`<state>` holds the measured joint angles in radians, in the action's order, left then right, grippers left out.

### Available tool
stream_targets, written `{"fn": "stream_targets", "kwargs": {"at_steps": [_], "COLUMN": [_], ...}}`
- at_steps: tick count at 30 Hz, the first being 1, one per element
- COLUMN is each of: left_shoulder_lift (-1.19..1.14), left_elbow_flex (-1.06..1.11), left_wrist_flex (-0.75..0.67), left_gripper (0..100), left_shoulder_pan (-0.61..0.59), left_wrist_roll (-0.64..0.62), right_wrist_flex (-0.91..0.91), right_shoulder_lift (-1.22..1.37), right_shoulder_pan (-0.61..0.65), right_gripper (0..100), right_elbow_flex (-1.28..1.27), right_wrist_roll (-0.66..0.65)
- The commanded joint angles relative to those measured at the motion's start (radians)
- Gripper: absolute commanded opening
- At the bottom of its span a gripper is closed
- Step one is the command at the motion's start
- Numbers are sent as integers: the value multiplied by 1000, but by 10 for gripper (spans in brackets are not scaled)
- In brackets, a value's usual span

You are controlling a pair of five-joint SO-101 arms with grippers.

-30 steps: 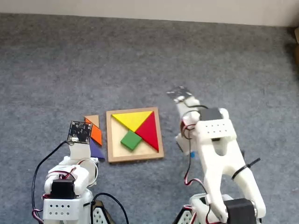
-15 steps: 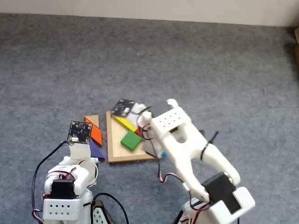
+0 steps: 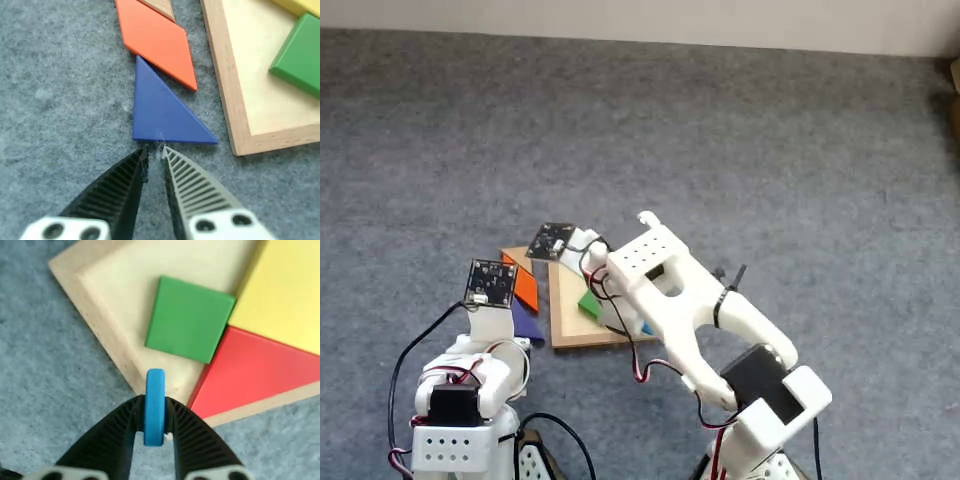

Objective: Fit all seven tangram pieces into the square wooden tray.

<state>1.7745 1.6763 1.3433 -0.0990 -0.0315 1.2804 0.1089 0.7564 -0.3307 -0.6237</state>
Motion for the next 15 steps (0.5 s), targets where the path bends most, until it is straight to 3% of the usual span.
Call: {"fn": "stream_targets", "kwargs": {"at_steps": [1, 15], "left_shoulder_lift": [47, 47], "left_elbow_flex": [21, 21], "left_wrist_flex": [3, 3], "left_gripper": [67, 67], "left_shoulder_pan": [1, 1], "left_wrist_roll": [-5, -5], "right_wrist_flex": [-12, -10], "right_shoulder_lift": [-16, -12], "right_shoulder_pan": [10, -94], "right_gripper": [108, 125], "right_elbow_flex": [56, 101], "right_wrist_roll": [64, 77]}}
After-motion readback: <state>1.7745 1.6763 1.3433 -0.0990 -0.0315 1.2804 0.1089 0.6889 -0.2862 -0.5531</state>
